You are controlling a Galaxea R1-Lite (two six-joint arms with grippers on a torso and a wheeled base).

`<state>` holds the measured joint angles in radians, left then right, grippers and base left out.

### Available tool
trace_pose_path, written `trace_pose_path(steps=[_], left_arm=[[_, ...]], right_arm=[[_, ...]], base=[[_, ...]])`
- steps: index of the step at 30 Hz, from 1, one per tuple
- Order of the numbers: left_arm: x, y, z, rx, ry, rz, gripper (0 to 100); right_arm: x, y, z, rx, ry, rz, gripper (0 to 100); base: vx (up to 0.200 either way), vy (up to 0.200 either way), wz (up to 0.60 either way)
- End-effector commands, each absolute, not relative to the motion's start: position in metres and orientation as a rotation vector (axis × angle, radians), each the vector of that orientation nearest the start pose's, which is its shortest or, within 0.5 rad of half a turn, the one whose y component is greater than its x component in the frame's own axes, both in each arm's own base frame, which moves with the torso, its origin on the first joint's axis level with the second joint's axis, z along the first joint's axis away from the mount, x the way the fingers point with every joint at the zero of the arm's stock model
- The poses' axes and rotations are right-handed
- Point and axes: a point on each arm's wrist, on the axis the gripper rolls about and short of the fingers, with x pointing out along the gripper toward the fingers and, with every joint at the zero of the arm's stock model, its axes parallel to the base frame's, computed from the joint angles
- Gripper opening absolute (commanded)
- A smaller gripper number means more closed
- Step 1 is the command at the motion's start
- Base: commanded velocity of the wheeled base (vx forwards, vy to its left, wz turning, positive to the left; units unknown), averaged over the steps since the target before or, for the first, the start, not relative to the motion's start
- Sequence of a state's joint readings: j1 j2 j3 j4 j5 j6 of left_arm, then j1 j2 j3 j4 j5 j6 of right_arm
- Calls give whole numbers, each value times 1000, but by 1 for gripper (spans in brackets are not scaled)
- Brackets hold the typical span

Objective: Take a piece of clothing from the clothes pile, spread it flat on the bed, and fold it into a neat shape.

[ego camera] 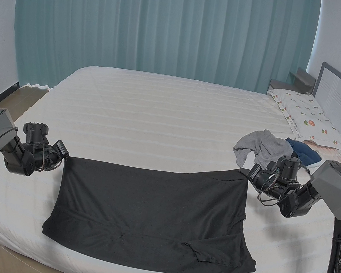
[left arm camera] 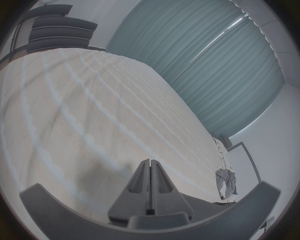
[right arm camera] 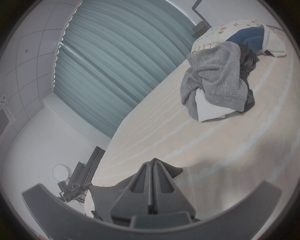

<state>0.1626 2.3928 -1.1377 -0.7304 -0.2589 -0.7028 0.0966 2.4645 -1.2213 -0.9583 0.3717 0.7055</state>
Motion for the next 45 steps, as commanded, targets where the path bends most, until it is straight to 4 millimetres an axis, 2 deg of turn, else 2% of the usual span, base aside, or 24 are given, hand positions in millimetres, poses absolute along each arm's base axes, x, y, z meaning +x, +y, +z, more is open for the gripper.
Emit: trace_pose_path(steps=[1, 14, 17, 20, 23, 28, 31, 36, 41, 45], left_arm=[[428, 64, 9, -799, 536, 92, 0], [417, 63, 7, -765, 567, 61, 0], [416, 65, 11, -758, 559, 60, 0], [412, 74, 12, -726, 554, 72, 0], [403, 77, 11, -694, 572, 77, 0], [401, 78, 9, -670, 581, 74, 0], [405, 76, 11, -667, 568, 67, 0], [419, 73, 9, -673, 544, 62, 0], [426, 71, 8, -715, 537, 68, 0], [424, 69, 8, -737, 548, 71, 0]], right_arm=[[455, 52, 11, 729, 455, 337, 0], [446, 41, 8, 734, 492, 313, 0], [436, 39, 9, 716, 522, 304, 0], [423, 36, 2, 665, 567, 323, 0], [420, 34, 1, 650, 573, 328, 0], [428, 42, 7, 643, 538, 347, 0], [439, 48, 12, 635, 495, 338, 0], [455, 53, 7, 624, 454, 306, 0], [458, 55, 4, 622, 451, 303, 0], [452, 56, 4, 624, 474, 300, 0]], base=[[0, 0, 0], [0, 0, 0], [0, 0, 0], [0, 0, 0], [0, 0, 0], [0, 0, 0], [0, 0, 0], [0, 0, 0], [0, 0, 0], [0, 0, 0]])
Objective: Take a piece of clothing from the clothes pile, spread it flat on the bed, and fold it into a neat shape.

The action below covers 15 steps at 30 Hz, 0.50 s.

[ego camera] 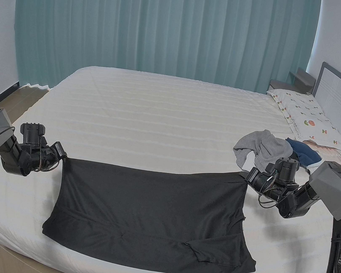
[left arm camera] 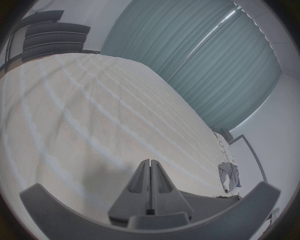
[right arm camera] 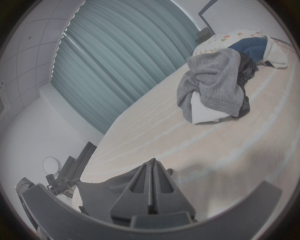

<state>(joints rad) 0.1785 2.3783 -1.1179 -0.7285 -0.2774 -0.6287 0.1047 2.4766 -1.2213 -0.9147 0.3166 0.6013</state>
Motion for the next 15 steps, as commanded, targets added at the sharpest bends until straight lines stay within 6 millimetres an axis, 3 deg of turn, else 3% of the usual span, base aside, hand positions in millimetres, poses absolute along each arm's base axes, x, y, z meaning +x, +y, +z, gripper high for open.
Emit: trace_pose_path(steps=[1, 10, 11, 15], left_arm=[[423, 68, 7, -736, 553, 72, 0], [408, 74, 14, -741, 583, 97, 0], [399, 78, 15, -710, 612, 108, 0], [382, 77, 5, -628, 675, 103, 0]], right_arm=[[451, 54, 5, 624, 475, 297, 0], [434, 42, 18, 628, 492, 299, 0], [421, 41, 20, 629, 525, 322, 0], [408, 40, 12, 590, 568, 326, 0]], base=[[0, 0, 0], [0, 0, 0], [0, 0, 0], [0, 0, 0]])
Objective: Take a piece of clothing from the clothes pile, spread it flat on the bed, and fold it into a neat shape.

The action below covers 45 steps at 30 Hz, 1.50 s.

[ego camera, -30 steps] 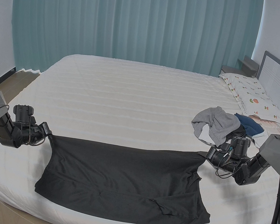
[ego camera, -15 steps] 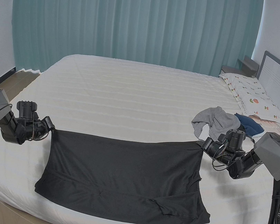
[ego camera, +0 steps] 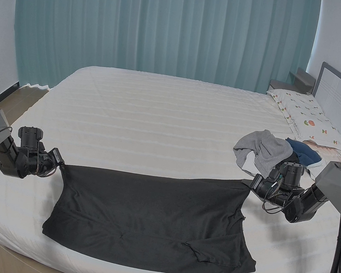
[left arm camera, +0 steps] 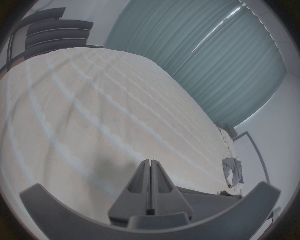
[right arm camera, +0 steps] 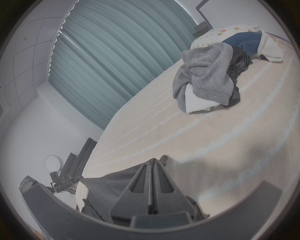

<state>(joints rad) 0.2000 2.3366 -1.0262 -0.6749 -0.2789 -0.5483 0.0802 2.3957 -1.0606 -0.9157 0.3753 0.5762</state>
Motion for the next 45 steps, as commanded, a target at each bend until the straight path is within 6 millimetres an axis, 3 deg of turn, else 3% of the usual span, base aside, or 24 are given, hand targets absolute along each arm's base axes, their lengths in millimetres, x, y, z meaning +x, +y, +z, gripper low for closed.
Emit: trace_pose_path(steps=[1, 13, 24, 45], left_arm=[[376, 77, 2, -607, 693, 101, 0], [339, 71, -22, -398, 838, 122, 0], [320, 67, -33, -335, 913, 100, 0], [315, 66, -38, -312, 945, 134, 0]], right_arm=[[405, 39, 9, 568, 580, 326, 0], [357, 32, -21, 413, 713, 332, 0], [329, 30, -46, 335, 772, 349, 0], [320, 35, -56, 308, 793, 369, 0]], base=[[0, 0, 0], [0, 0, 0], [0, 0, 0], [0, 0, 0]])
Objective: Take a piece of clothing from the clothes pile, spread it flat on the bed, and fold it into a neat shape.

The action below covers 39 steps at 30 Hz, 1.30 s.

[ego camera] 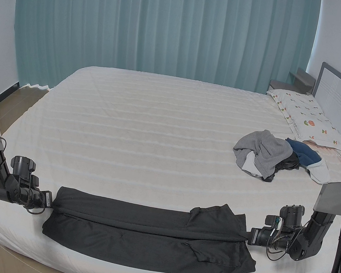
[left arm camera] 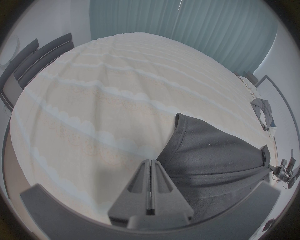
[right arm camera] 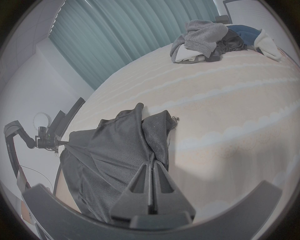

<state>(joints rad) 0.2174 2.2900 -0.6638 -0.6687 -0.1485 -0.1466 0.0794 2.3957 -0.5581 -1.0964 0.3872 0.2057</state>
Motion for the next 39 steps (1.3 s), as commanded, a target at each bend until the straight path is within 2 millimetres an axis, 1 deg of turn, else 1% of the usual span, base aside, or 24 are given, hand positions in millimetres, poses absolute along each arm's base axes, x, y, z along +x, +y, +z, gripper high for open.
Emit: trace_pose_path(steps=[1, 3, 4, 7, 8, 13, 17, 19, 21, 22, 24, 25, 28, 31, 33, 35, 37, 39], left_arm=[[315, 66, -38, -311, 945, 132, 0], [314, 66, -38, -311, 946, 134, 0], [315, 65, -38, -310, 946, 132, 0], [314, 65, -39, -310, 950, 133, 0], [314, 65, -39, -309, 950, 133, 100], [314, 64, -39, -307, 950, 133, 100], [310, 64, -37, -308, 951, 134, 100], [307, 64, -36, -314, 954, 138, 100], [306, 65, -30, -316, 938, 140, 100], [303, 67, -23, -323, 926, 149, 100], [301, 70, -18, -329, 912, 155, 100], [299, 74, -11, -335, 892, 162, 100], [299, 79, -2, -347, 857, 171, 100], [303, 81, 2, -384, 833, 180, 100], [318, 81, 9, -495, 778, 212, 100], [335, 74, 16, -595, 745, 219, 100], [346, 70, 20, -649, 751, 226, 100], [356, 67, 18, -677, 771, 225, 100]], right_arm=[[319, 35, -57, 307, 796, 368, 0], [320, 37, -57, 305, 793, 372, 0], [320, 37, -57, 304, 792, 370, 100], [320, 37, -57, 304, 792, 370, 100], [320, 37, -57, 304, 794, 370, 100], [320, 37, -55, 314, 784, 369, 100], [323, 34, -49, 342, 752, 362, 100], [326, 35, -41, 383, 717, 355, 100], [328, 35, -35, 416, 692, 348, 100], [331, 35, -28, 459, 671, 339, 100], [333, 35, -24, 483, 661, 333, 100], [338, 36, -19, 513, 643, 330, 100], [344, 39, -16, 588, 636, 316, 100], [349, 40, -15, 633, 640, 303, 100], [353, 45, -19, 663, 648, 297, 100], [354, 47, -22, 682, 656, 294, 100], [356, 48, -24, 696, 660, 292, 100], [356, 48, -26, 702, 672, 286, 100]], base=[[0, 0, 0], [0, 0, 0], [0, 0, 0], [0, 0, 0], [0, 0, 0], [0, 0, 0], [0, 0, 0], [0, 0, 0], [0, 0, 0], [0, 0, 0], [0, 0, 0], [0, 0, 0], [0, 0, 0], [0, 0, 0], [0, 0, 0], [0, 0, 0], [0, 0, 0], [0, 0, 0]])
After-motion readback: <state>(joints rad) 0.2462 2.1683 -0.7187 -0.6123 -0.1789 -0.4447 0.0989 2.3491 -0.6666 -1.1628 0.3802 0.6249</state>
